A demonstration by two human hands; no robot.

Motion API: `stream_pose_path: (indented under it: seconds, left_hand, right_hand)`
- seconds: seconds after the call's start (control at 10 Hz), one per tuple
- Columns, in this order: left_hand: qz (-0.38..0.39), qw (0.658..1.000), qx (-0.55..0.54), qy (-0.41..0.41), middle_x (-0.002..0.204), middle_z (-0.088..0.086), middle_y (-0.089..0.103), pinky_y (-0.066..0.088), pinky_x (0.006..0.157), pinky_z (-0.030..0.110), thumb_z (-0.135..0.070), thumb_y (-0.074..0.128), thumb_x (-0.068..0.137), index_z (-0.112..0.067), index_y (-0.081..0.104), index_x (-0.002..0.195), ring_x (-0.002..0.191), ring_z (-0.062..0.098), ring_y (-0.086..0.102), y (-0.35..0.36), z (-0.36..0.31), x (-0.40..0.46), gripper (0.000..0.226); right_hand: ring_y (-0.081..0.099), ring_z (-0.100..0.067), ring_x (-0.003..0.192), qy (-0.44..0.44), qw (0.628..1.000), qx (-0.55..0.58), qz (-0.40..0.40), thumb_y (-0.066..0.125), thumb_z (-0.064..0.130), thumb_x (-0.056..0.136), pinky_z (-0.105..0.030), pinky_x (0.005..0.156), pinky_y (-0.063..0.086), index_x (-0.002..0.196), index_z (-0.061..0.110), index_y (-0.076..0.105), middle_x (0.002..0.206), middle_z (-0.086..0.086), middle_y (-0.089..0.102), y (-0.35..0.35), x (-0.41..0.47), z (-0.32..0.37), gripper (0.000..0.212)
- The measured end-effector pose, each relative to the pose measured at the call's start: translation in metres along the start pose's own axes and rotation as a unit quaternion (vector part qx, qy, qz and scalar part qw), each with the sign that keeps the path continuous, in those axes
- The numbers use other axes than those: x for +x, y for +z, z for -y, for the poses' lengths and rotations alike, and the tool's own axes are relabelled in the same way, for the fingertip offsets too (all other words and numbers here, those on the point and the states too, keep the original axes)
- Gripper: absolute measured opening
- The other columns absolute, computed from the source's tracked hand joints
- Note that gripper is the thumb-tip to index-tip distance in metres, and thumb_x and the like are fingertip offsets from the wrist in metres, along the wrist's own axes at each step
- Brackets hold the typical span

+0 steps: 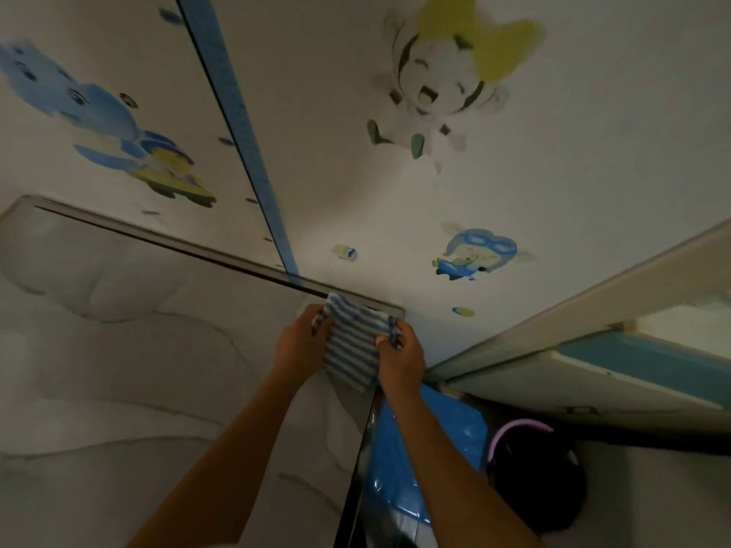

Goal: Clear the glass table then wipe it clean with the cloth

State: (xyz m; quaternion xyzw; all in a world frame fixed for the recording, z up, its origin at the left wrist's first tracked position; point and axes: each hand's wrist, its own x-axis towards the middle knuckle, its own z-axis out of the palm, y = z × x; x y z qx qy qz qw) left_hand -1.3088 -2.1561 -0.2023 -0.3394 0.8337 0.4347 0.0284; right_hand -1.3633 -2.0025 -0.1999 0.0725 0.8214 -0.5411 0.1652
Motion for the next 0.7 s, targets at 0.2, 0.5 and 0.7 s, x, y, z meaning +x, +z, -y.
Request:
stream_pose_path:
  seconds: [0.2, 0.5, 0.7]
  left_hand:
    - [-0.013, 0.974, 0.227, 0.01, 0.096, 0.009, 0.068, 0.037, 0.064, 0.032, -0.044, 0.036, 0.103, -0.017, 0.046, 0.111, 0.085, 0.031, 0.066, 0.012, 0.018, 0.009, 0.03]
    - [-0.024, 0.933, 0.321, 0.159, 0.155, 0.019, 0.033, 0.033, 0.111, 0.056, -0.051, 0.034, 0.097, -0.013, 0.033, 0.15, 0.141, 0.04, 0.034, 0.026, 0.028, -0.009, 0.066]
    - [0.12, 0.893, 0.412, 0.136, 0.166, 0.003, -0.008, -0.001, 0.124, 0.045, -0.061, -0.013, 0.089, -0.018, -0.013, 0.154, 0.152, 0.023, -0.011, 0.027, 0.038, -0.013, 0.078]
  right_hand:
    - [0.059, -0.017, 0.107, -0.024, 0.996, -0.091, 0.009, 0.06, 0.016, 0.093, -0.028, 0.094, 0.049, 0.131, 0.017, 0.053, 0.119, -0.002, 0.061, 0.02, 0.017, -0.027, 0.039]
    - [0.03, -0.031, 0.138, -0.27, 0.862, -0.429, 0.002, 0.039, 0.044, 0.092, -0.059, 0.107, 0.032, 0.137, 0.026, 0.049, 0.149, -0.01, 0.039, 0.021, -0.008, -0.04, 0.049]
    - [0.032, -0.036, 0.139, -0.258, 0.809, -0.522, 0.08, 0.032, 0.051, 0.092, -0.07, 0.103, 0.028, 0.138, 0.025, 0.052, 0.152, -0.006, 0.04, 0.021, -0.006, -0.061, 0.056]
